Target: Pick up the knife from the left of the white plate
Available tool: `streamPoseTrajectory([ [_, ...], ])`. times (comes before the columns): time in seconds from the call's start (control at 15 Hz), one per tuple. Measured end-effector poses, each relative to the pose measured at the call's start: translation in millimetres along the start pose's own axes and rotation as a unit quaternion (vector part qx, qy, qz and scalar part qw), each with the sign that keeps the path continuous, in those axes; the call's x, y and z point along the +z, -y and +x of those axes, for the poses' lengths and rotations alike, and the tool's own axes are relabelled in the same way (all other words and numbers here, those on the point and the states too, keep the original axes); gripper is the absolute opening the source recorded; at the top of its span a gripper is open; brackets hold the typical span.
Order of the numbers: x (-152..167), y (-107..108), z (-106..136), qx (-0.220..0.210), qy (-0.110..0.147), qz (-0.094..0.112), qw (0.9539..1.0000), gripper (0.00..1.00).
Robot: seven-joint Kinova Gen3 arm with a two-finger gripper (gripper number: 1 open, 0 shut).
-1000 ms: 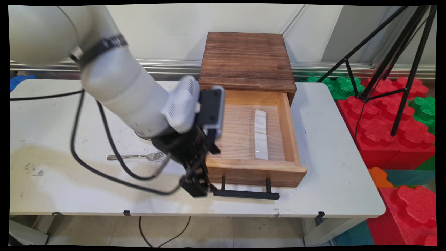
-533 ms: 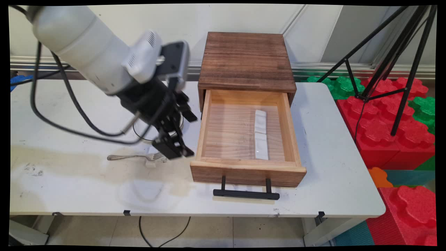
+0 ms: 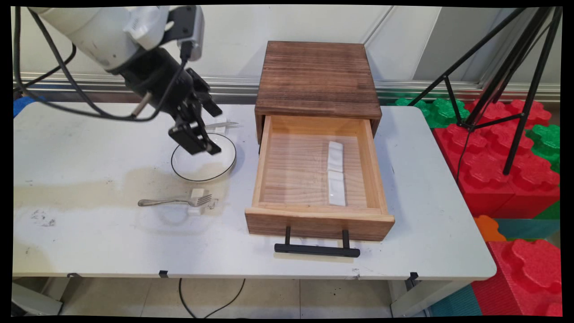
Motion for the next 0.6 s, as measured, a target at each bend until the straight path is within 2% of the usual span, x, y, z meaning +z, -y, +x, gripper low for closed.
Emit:
streamPoseTrajectory([
  [0.27,-2,38,-14,-0.017,0.022,0.026,0.9993,1.0],
  [0.6,7,88,-29,-0.039,0.056,0.066,0.9955,1.0],
])
